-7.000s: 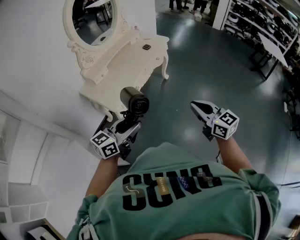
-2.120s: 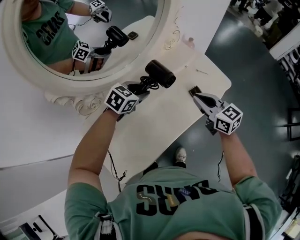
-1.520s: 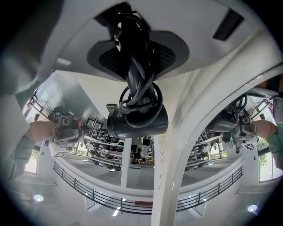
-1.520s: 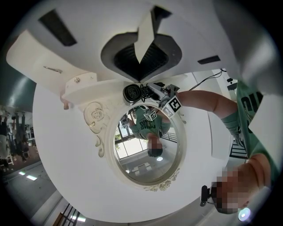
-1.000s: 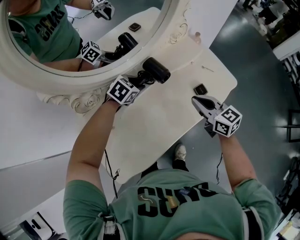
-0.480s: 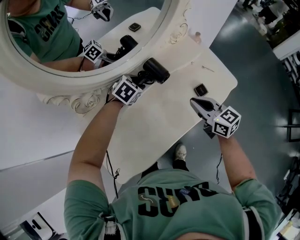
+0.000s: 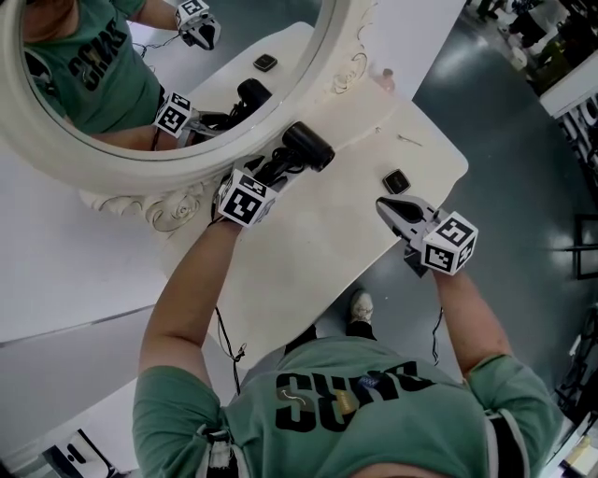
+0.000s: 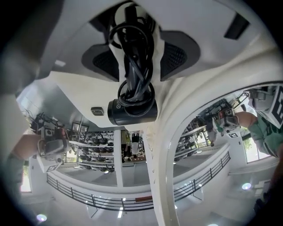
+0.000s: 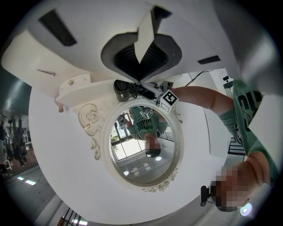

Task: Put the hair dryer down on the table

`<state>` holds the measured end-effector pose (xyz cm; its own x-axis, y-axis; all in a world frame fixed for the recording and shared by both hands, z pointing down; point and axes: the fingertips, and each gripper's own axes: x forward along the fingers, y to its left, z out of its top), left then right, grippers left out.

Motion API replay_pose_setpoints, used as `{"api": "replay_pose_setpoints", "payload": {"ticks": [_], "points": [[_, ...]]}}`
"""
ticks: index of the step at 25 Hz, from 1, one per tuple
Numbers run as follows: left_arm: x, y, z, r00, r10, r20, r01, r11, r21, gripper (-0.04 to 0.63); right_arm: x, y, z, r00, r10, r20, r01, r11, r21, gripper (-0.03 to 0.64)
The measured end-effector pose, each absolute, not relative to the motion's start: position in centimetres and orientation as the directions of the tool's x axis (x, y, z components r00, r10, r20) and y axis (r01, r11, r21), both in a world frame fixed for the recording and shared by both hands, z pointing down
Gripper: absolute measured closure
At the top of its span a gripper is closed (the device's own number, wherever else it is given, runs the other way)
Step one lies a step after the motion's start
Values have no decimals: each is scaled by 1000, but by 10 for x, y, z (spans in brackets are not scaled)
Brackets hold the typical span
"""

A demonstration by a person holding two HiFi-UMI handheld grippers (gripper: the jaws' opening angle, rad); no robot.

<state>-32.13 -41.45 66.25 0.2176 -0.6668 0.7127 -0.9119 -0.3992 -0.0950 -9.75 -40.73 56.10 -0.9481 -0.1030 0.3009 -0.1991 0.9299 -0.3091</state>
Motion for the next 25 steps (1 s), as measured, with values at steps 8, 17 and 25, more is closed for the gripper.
{"api": "replay_pose_setpoints", "payload": {"ticks": [8, 17, 25], "points": [[-323, -383, 651, 179, -718, 673, -937, -333, -106, 308, -94, -403, 541, -950, -122, 288, -211, 930, -302, 621], [-320, -336, 587, 128, -798, 589, -964, -239, -115, 308, -75, -398, 504, -950, -159, 270, -233, 935, -267, 621], [-240, -308, 506, 329, -869, 371, -942, -330, 61, 310, -44, -384, 456, -946, -220, 237, -274, 936, -222, 623]]}}
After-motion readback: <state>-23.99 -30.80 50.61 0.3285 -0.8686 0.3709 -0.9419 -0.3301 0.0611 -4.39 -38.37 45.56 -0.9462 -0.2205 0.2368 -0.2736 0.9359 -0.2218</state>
